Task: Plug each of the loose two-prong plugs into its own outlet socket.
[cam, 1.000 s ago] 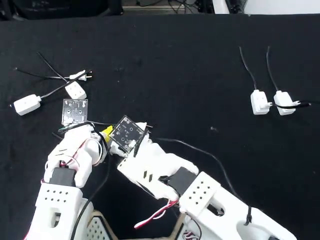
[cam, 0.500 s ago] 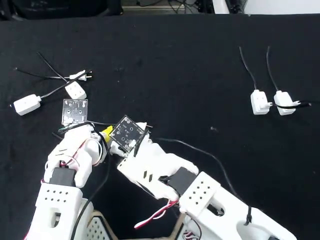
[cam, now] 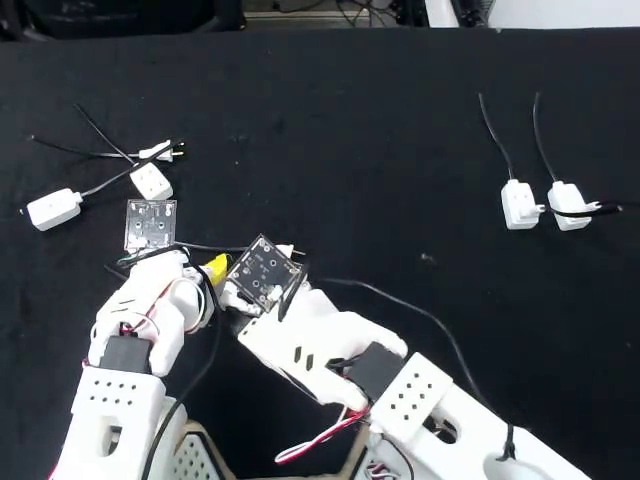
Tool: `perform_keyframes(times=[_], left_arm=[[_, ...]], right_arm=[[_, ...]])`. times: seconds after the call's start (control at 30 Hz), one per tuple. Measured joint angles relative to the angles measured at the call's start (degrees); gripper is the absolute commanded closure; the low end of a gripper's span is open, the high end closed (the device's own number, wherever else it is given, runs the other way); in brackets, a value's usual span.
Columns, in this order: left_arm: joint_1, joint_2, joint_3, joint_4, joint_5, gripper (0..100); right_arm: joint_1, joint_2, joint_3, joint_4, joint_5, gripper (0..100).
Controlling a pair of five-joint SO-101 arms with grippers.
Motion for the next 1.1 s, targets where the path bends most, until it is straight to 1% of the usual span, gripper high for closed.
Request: perform_keyframes(times=[0.3, 0.57, 0.9, 0.97, 1.1], left_arm=[[0.0, 0.0, 0.0, 0.0, 0.0, 78], [0.0, 0.0, 0.0, 0.0, 0.0, 78], [0.0, 0.0, -0.09, 0.0, 0.0, 78], [-1.67, 0.18, -0.88, 0.0, 0.0, 78], [-9.32, 0.79, -1.76, 0.53, -0.09, 78]], right_arm=[[0.0, 0.0, 0.0, 0.0, 0.0, 98.8], [0.79, 0.0, 0.09, -0.88, -3.96, 98.8], [0.79, 0.0, 0.09, -0.88, -4.04, 98.8], [1.14, 0.0, 0.09, -0.88, -4.13, 98.8], [4.92, -0.18, 0.0, -1.76, -4.31, 98.8]])
